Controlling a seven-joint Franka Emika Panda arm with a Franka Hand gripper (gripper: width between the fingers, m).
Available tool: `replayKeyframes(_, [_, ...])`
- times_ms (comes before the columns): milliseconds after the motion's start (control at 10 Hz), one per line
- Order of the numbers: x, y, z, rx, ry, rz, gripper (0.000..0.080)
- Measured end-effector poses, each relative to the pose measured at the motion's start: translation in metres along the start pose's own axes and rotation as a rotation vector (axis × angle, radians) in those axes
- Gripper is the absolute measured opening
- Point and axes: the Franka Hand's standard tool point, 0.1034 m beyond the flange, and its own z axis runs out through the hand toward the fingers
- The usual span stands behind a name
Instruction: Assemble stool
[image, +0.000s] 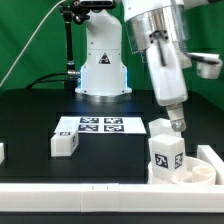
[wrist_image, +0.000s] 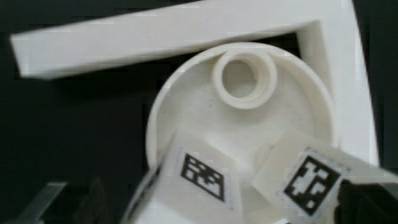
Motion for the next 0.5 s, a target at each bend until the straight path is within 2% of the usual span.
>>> replayKeyframes(100, [-0.0010,-0.0050,-0.0031,0.002,-0.004,-0.088,0.0649])
replayKeyframes(200, [-0.0053,-0.0094,-0.0067,-0.017,-0.019,-0.210,0.0649])
replayKeyframes(300, [-0.0088,-0.0142,-0.0095,-0.016,-0.025,-0.285,0.0649])
replayKeyframes(500, [-0.0106,-0.0147,-0.0096,-0.014,-0.026,-0.354,0.0649])
